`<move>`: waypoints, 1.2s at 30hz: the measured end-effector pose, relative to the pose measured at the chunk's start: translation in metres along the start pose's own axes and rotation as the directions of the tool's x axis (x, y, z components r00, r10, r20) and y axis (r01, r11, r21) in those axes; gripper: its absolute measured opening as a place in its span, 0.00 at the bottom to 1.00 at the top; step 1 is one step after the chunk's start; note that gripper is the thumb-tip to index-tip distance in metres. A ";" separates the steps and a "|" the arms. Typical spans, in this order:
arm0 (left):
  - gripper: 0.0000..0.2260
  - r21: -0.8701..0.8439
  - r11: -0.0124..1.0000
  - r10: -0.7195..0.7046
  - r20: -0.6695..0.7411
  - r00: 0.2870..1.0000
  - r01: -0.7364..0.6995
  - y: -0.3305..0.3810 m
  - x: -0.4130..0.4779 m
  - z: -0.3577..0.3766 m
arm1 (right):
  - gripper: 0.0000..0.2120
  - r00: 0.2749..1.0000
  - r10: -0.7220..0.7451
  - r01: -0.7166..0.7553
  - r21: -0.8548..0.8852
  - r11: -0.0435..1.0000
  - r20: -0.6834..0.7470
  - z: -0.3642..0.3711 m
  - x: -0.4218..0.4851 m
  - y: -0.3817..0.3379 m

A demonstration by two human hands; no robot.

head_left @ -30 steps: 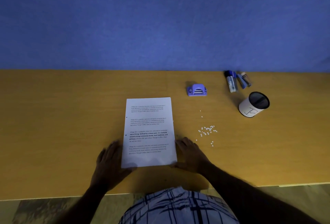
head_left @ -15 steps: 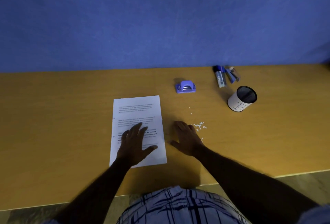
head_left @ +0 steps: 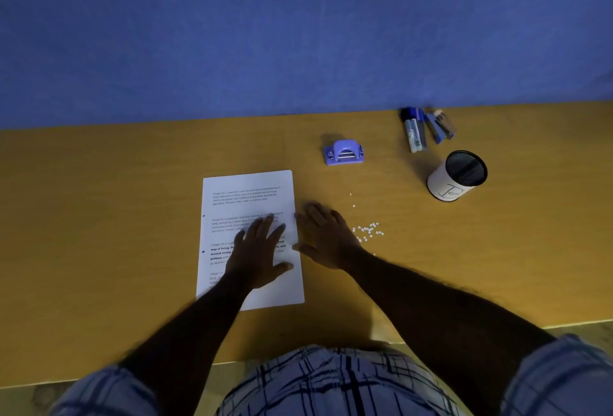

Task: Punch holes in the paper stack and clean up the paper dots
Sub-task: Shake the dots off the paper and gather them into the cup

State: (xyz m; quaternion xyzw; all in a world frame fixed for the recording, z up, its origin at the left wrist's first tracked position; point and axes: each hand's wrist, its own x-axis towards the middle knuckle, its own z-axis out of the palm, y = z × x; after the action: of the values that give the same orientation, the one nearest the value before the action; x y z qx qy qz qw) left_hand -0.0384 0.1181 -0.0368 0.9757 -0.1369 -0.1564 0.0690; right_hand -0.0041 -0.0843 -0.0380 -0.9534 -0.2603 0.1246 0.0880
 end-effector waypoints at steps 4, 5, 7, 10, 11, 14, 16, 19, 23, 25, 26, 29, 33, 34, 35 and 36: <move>0.39 -0.003 1.000 -0.020 0.014 1.000 0.020 0.001 0.002 -0.002 | 0.31 1.000 0.007 -0.008 -0.097 0.995 -0.015 0.004 -0.001 0.003; 0.39 -0.005 1.000 -0.017 0.011 1.000 0.017 0.001 0.002 -0.003 | 0.31 0.999 0.020 -0.023 -0.117 0.993 -0.025 0.004 -0.002 0.004; 0.40 -0.013 1.000 -0.011 0.001 1.000 0.011 0.001 0.001 -0.002 | 0.30 0.998 0.046 -0.051 -0.153 0.987 -0.039 0.005 -0.006 0.006; 0.41 -0.019 1.000 -0.012 0.024 1.000 0.013 0.001 0.003 -0.003 | 0.31 0.993 0.114 -0.119 -0.164 0.979 -0.041 0.008 -0.015 0.013; 0.41 -0.011 1.000 -0.014 0.037 0.999 0.015 0.002 0.004 -0.003 | 0.31 0.988 0.145 -0.150 -0.156 0.976 -0.043 0.008 -0.019 0.017; 0.40 0.013 1.000 -0.014 0.046 0.999 0.013 0.005 0.007 -0.007 | 0.32 0.978 0.204 -0.207 -0.153 0.966 -0.031 0.005 -0.032 0.029; 0.38 0.011 1.000 -0.005 0.028 1.000 0.004 0.009 0.010 -0.008 | 0.32 0.970 0.242 -0.243 -0.125 0.962 -0.020 0.004 -0.043 0.037; 0.35 0.026 0.999 0.026 0.025 0.999 -0.026 0.017 0.015 -0.009 | 0.31 0.952 0.305 -0.306 -0.043 0.951 -0.025 0.003 -0.059 0.048; 0.31 0.021 0.996 0.085 0.023 0.996 -0.085 0.035 0.028 -0.013 | 0.21 0.940 0.315 -0.283 0.218 0.934 -0.130 -0.004 -0.075 0.063; 0.29 -0.009 0.994 0.105 0.012 0.994 -0.105 0.042 0.033 -0.015 | 0.16 0.924 0.336 -0.267 0.318 0.910 -0.185 -0.008 -0.076 0.070; 0.29 -0.022 0.994 0.111 0.015 0.994 -0.111 0.045 0.036 -0.016 | 0.13 0.921 0.331 -0.256 0.322 0.912 -0.206 -0.011 -0.074 0.074; 0.29 -0.012 0.991 0.132 0.036 0.991 -0.131 0.053 0.042 -0.018 | 0.05 0.917 0.320 -0.247 0.293 0.924 -0.237 -0.016 -0.069 0.081; 0.30 -0.011 0.989 0.148 0.039 0.988 -0.147 0.060 0.047 -0.015 | 0.07 0.918 0.324 -0.242 0.326 0.914 -0.228 -0.016 -0.062 0.094; 0.30 -0.019 0.988 0.152 0.038 0.988 -0.151 0.061 0.048 -0.013 | 0.11 0.929 0.308 -0.234 0.320 0.918 -0.206 -0.016 -0.058 0.100; 0.30 -0.021 0.988 0.156 0.040 0.987 -0.155 0.062 0.050 -0.011 | 0.15 0.943 0.281 -0.219 0.304 0.927 -0.180 -0.015 -0.055 0.105; 0.31 -0.014 0.987 0.160 0.045 0.986 -0.160 0.064 0.051 -0.009 | 0.19 0.956 0.249 -0.199 0.282 0.938 -0.153 -0.015 -0.050 0.111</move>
State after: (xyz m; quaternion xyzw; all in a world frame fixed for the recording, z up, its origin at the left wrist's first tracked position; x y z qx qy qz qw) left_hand -0.0047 0.0435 -0.0318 0.9573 -0.2155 -0.1737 0.0833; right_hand 0.0111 -0.2060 -0.0395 -0.9641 -0.1210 0.0774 0.2233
